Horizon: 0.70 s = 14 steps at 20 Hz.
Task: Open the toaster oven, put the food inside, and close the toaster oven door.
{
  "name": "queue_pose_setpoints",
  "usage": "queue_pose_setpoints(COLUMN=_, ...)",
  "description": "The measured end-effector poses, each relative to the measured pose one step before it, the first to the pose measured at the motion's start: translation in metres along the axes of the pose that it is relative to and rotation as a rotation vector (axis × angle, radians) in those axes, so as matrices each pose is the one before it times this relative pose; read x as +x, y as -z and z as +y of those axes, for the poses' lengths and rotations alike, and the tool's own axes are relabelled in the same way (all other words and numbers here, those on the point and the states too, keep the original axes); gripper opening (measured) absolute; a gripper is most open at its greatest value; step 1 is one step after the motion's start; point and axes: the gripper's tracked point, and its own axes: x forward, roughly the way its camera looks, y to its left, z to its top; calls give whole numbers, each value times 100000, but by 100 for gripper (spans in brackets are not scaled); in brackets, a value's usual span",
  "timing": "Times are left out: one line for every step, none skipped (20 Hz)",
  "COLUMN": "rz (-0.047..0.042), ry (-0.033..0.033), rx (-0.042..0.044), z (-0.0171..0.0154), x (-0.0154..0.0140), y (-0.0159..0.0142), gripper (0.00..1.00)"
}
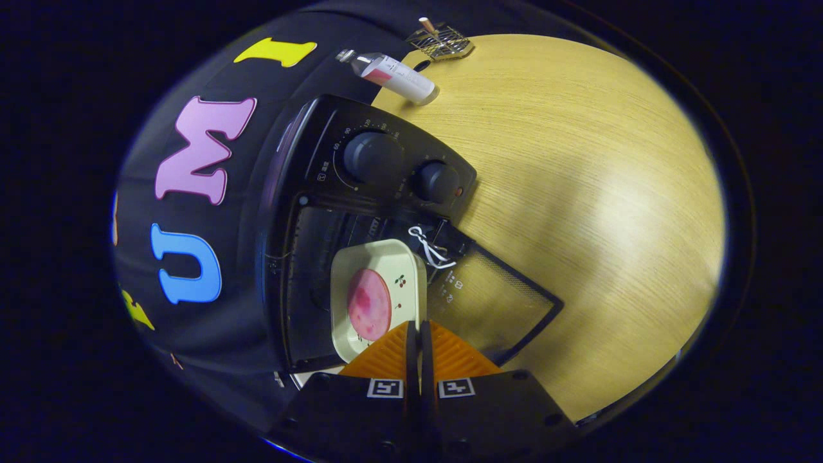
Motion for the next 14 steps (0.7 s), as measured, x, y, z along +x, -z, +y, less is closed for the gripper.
queue_pose_setpoints(rz=-1925, ry=548, rx=2658, z=449, x=468, y=32, gripper=6)
queue_pose_setpoints(rz=-658, ry=168, rx=2888, z=556, x=592, y=326, gripper=6)
queue_pose_setpoints(rz=-605, ry=49, rx=3238, z=524, x=559, y=321, gripper=6)
queue_pose_setpoints(rz=-841, ry=-89, rx=3312, z=535, x=440, y=325, gripper=6)
queue_pose_setpoints(rz=-644, ry=-406, rx=3183, z=511, x=477, y=368, gripper=6)
queue_pose_setpoints(rz=-806, ry=-359, rx=2484, z=510, x=543, y=297, gripper=6)
queue_pose_setpoints(rz=-644, ry=-9, rx=1832, z=416, x=545, y=341, gripper=6)
queue_pose_setpoints(rz=-972, ry=-310, rx=905, z=182, x=214, y=231, gripper=6)
queue_pose_setpoints(rz=-1074, ry=320, rx=259, z=-13, x=381, y=263, gripper=6)
queue_pose_setpoints(rz=-583, ry=287, rx=540, z=16, x=452, y=78, gripper=6)
queue_pose_setpoints(rz=-1130, ry=-245, rx=943, z=14, x=272, y=39, gripper=6)
queue_pose_setpoints(rz=-893, ry=-984, rx=1199, z=302, x=240, y=51, gripper=6)
queue_pose_setpoints(rz=-779, ry=-512, rx=1432, z=91, x=271, y=64, gripper=6)
queue_pose_setpoints(rz=-967, ry=61, rx=1639, z=85, x=91, y=-56, gripper=6)
